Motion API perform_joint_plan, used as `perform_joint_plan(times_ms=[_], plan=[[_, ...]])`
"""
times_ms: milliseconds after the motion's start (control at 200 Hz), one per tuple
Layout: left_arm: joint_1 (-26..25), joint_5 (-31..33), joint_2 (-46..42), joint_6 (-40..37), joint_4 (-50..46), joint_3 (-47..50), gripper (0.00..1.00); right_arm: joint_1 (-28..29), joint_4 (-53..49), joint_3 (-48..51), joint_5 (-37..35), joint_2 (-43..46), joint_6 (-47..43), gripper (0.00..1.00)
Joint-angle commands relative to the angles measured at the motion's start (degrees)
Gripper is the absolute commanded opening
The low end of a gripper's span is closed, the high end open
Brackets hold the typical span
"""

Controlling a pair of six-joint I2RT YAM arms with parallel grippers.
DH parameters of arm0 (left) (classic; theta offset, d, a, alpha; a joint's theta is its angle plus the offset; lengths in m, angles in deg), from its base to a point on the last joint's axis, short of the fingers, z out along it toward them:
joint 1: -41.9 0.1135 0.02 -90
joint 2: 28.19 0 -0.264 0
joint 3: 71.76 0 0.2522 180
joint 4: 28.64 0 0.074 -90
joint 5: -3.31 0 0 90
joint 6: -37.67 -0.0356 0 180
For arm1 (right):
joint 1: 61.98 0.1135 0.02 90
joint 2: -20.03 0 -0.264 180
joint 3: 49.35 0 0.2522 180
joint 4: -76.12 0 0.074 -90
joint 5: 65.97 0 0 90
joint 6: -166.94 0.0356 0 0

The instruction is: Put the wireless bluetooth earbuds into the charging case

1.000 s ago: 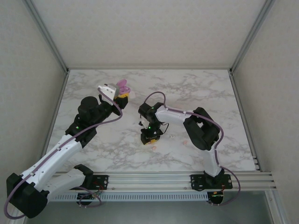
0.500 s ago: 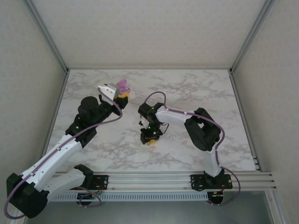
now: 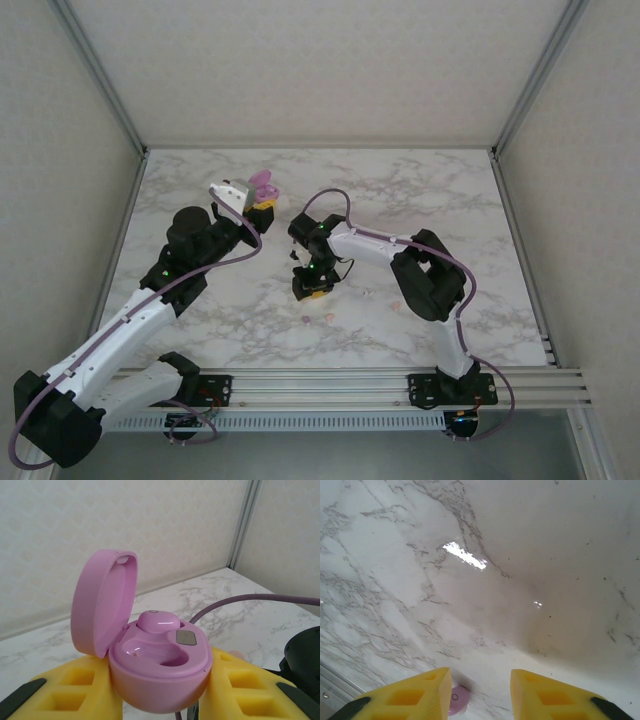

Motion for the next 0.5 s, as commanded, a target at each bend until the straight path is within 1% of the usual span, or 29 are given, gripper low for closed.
perform_joint_plan(times_ms=[0,80,195,320,400,496], plan=[[0.6,0.6,-0.8,0.7,0.8,-1.4,0.3,0.7,-3.2,-2.7,-0.6,-2.0,-1.6,0.38],[0.6,0.7,-1.0,0.6,0.8,-1.5,0.3,1.4,-3.9,-2.6,-2.3,-1.9,-0.7,0.39],[0.6,0.7,-1.1,0.3,0.3,-1.8,0.3,2.8,-2.8,-0.8,-5.0,1.0,2.3,0.4],[0.6,1.3,-1.8,0.2,0.3,-1.7,0.3,5.5,-1.6,1.2,-6.5,3.7,4.7,0.39],[0.6,1.4,-1.9,0.3,0.3,-1.7,0.3,6.7,-0.2,2.7,-4.6,4.1,5.4,0.38],[0.6,1.3,-2.0,0.2,0.2,-1.7,0.3,7.3,3.1,4.8,-1.5,4.0,6.8,0.4]])
